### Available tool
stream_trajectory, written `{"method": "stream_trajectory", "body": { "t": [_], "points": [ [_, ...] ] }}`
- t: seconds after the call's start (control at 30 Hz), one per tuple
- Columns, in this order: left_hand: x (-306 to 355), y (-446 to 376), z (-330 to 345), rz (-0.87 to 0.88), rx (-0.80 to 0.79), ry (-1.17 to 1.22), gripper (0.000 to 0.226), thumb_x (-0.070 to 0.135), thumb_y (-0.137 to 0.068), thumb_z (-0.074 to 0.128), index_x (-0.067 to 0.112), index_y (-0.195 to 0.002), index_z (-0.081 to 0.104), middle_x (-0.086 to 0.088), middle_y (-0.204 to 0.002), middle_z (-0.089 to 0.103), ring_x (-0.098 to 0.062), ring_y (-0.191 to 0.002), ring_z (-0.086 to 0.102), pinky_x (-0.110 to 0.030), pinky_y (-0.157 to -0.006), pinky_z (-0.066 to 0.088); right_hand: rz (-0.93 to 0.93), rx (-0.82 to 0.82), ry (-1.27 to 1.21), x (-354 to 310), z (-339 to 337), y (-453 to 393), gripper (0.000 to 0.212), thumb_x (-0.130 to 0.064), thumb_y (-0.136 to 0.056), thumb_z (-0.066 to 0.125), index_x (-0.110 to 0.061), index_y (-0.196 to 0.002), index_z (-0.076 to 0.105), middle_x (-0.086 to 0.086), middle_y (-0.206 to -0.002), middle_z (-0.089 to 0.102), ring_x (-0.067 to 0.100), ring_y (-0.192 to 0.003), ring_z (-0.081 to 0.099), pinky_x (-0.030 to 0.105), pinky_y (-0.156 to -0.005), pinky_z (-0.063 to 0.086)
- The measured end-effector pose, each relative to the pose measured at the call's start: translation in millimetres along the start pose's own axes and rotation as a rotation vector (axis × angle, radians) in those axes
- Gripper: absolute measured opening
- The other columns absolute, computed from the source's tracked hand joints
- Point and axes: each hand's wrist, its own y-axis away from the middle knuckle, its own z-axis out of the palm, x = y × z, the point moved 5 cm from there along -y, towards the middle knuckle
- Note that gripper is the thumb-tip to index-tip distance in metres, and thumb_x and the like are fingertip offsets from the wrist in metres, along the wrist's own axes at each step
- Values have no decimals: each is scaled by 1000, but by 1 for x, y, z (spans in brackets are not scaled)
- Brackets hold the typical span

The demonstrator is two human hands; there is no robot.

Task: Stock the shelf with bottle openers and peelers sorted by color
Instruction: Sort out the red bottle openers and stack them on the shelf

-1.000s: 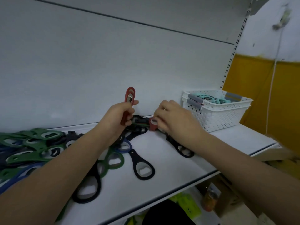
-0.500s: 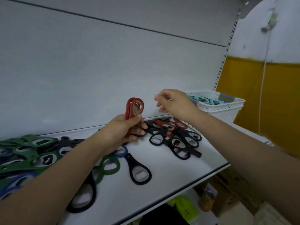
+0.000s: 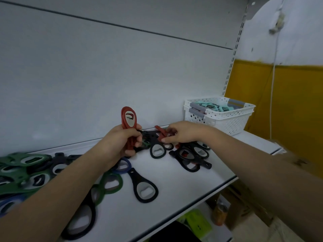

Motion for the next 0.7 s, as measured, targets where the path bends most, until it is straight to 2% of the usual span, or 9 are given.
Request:
{"method": "stream_trajectory", "body": {
  "t": [0.13,0.27,0.33,0.4,0.47,0.53,0.63,0.7],
  "points": [
    [-1,-1,0,-8,14,-27,16,-3,-94,45,9,-99,53,-6,-63,55,-16,-52,47,-19,-35,28,-6,101,32,0,6,-10,58,-56,-81,72,-16,-121,60,1,-114,65,20,-103,60,32,-89,49],
    [-1,0,0,-16,16,-38,16,-3,-94,45,9,-100,54,-6,-63,55,-16,-53,47,-20,-35,28,-32,191,-71,0,5,-12,45,-44,-83,76,-12,-112,64,4,-105,68,16,-79,62,34,-81,54],
    [-1,-1,-1,-17,19,-37,16,-2,-94,45,9,-101,54,-6,-63,55,-15,-53,47,-20,-36,28,-51,226,-36,-1,5,-12,37,-41,-87,72,-12,-109,64,4,-99,68,17,-76,63,36,-79,55],
    [-1,-1,-1,-17,24,-28,15,-2,-95,45,8,-103,54,-5,-63,54,-15,-52,46,-20,-36,27,-88,288,103,-3,5,-11,27,-38,-93,62,-13,-103,64,4,-92,67,20,-78,63,39,-75,55],
    [-2,-1,-1,-24,17,-13,16,1,-96,47,6,-108,55,-3,-62,50,-13,-51,42,-19,-36,25,-103,355,203,-7,5,-10,20,-33,-94,55,-15,-94,62,3,-83,64,23,-73,63,37,-66,53],
    [-1,-1,-2,-32,15,20,21,5,-96,51,6,-117,58,0,-62,45,-10,-51,38,-17,-36,24,-77,421,220,-8,4,-10,22,-34,-95,51,-16,-88,61,1,-76,63,22,-68,61,33,-59,48],
    [3,0,-2,-33,26,79,19,16,-95,61,6,-110,59,1,-61,43,-9,-51,38,-17,-37,26,-42,594,117,-8,-5,-6,30,-42,-96,48,-18,-83,62,-2,-66,61,20,-59,61,33,-53,50],
    [3,1,-1,-31,49,96,25,28,-92,66,8,-104,57,0,-64,46,-9,-54,42,-17,-38,27,-83,672,-141,-13,-13,3,31,-40,-96,51,-15,-83,65,-3,-63,64,17,-54,63,34,-51,53]
  ]
}}
